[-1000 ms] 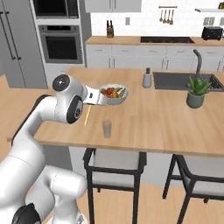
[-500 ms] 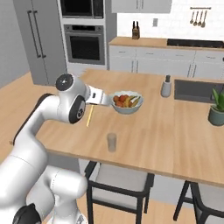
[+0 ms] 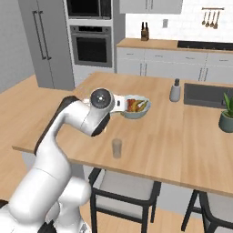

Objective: Take a straw from the drawer in front and place it inside the glass cup on the dining counter.

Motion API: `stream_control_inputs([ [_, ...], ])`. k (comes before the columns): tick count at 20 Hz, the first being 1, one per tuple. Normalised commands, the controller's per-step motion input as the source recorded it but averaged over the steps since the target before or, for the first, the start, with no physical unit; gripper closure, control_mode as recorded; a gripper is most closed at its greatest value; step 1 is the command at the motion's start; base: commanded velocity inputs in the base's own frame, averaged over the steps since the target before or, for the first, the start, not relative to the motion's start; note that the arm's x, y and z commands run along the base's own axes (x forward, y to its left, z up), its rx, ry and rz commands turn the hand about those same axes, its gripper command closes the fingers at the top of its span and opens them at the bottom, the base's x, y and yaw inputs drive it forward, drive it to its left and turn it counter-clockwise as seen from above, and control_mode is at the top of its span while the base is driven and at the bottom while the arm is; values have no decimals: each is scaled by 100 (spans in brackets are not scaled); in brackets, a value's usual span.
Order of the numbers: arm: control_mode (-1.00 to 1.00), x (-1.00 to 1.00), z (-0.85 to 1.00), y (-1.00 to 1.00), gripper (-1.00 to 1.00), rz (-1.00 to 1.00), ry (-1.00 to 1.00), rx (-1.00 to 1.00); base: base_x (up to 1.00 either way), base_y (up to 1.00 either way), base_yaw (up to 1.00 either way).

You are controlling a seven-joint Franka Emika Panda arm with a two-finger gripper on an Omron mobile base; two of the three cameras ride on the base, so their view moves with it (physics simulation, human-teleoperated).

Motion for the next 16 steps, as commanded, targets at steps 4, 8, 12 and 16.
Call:
stream_control_inputs([
  [4, -100, 0, 0, -62, 100, 49, -20, 13, 0, 0, 0],
  [8, -100, 12, 0, -33, 100, 60, -17, 11, 0, 0, 0],
  [12, -100, 22, 0, 4, 100, 48, -10, 6, 0, 0, 0],
  [16, -100, 5, -1, 26, 100, 26, -3, 3, 0, 0, 0],
])
